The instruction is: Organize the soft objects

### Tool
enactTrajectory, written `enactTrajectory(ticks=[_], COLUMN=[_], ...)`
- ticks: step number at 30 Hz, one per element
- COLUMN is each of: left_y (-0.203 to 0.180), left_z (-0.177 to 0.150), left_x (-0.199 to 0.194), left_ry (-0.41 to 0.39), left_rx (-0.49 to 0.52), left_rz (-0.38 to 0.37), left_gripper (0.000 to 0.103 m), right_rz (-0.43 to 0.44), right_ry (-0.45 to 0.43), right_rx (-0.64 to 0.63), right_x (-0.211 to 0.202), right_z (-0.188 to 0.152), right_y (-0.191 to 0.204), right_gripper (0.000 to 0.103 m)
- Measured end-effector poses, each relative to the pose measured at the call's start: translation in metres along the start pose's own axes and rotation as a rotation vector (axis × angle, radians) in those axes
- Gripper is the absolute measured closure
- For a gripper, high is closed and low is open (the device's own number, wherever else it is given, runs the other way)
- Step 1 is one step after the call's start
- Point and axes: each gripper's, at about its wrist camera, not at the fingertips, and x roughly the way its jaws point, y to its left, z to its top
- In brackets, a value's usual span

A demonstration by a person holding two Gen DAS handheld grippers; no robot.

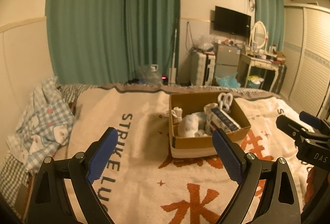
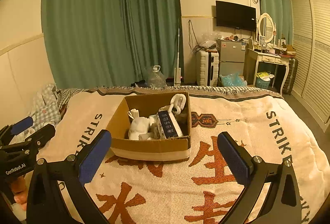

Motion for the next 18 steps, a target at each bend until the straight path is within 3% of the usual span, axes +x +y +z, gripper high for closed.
enactTrajectory(ticks=[18], left_y=[-0.0011], left_z=[0.0009], left_x=[-0.0002], left_ry=[0.004], left_rx=[0.000], left_rz=[-0.004], left_gripper=[0.009], right_rz=[0.000], right_ry=[0.016], right_rx=[-0.008], right_x=[0.0028], right_z=[-0.0025], right_y=[-0.0004], right_gripper=[0.000])
